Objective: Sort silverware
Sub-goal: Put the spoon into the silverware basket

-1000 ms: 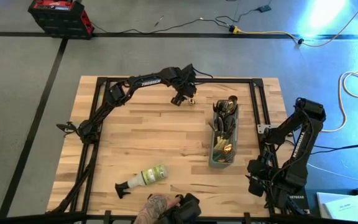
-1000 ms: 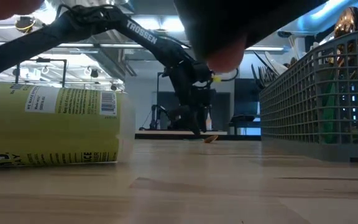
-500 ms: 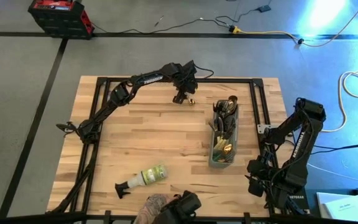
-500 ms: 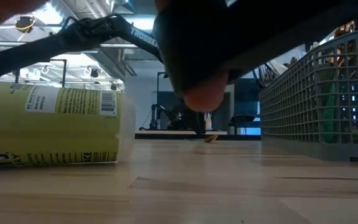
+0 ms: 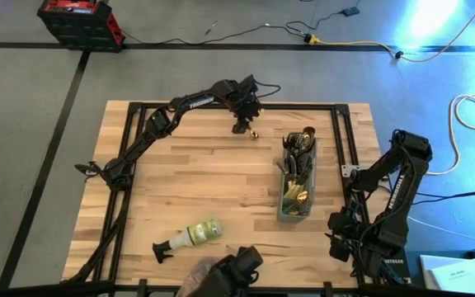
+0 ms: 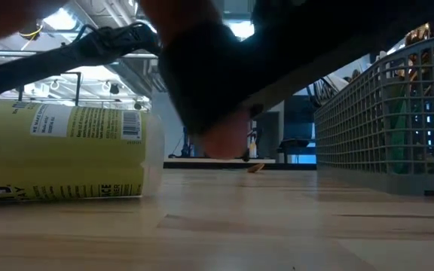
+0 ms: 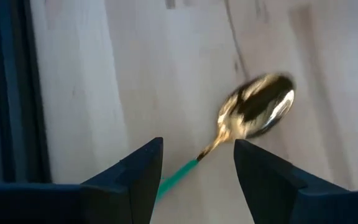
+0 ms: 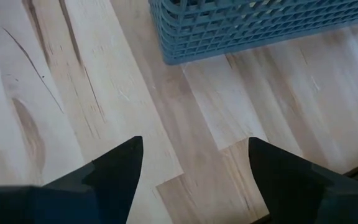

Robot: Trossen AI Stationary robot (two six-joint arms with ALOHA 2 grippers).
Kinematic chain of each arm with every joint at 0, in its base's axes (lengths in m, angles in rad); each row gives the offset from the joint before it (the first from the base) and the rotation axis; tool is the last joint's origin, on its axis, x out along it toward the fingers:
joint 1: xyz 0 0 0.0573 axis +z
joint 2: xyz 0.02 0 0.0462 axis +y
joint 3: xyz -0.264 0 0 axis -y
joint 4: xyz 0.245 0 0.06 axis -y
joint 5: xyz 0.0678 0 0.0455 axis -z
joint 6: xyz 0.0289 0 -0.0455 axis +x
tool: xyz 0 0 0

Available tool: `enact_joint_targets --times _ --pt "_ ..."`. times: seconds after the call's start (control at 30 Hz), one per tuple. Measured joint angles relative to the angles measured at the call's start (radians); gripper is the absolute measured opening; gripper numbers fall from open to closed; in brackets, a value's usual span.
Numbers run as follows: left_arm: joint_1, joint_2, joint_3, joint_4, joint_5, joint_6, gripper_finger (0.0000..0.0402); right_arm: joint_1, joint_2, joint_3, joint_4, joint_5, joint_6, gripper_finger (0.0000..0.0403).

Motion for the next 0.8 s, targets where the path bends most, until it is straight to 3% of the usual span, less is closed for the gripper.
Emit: enact_joint_targets --times 0.23,0.43,0.53,0.8 --pt "0.005 0.0 -0.001 0.02 0.051 -0.168 0.0184 0.0 0.0 0.0 0.001 -0.002 -0.004 0.0273" --pt "0.004 -0.001 -0.001 0.131 0.051 -0.476 0.0183 0.0 0.0 0.0 0.008 -0.006 -0.004 0.0273" --pt "0.004 -0.001 -0.001 0.082 0.122 -0.483 0.017 0.0 0.0 0.0 0.029 -0.008 -0.006 0.0273" --pt "-0.032 -0.001 -0.001 0.038 0.115 -0.488 0.0085 0.0 0.0 0.0 0.027 -0.008 -0.015 0.0273"
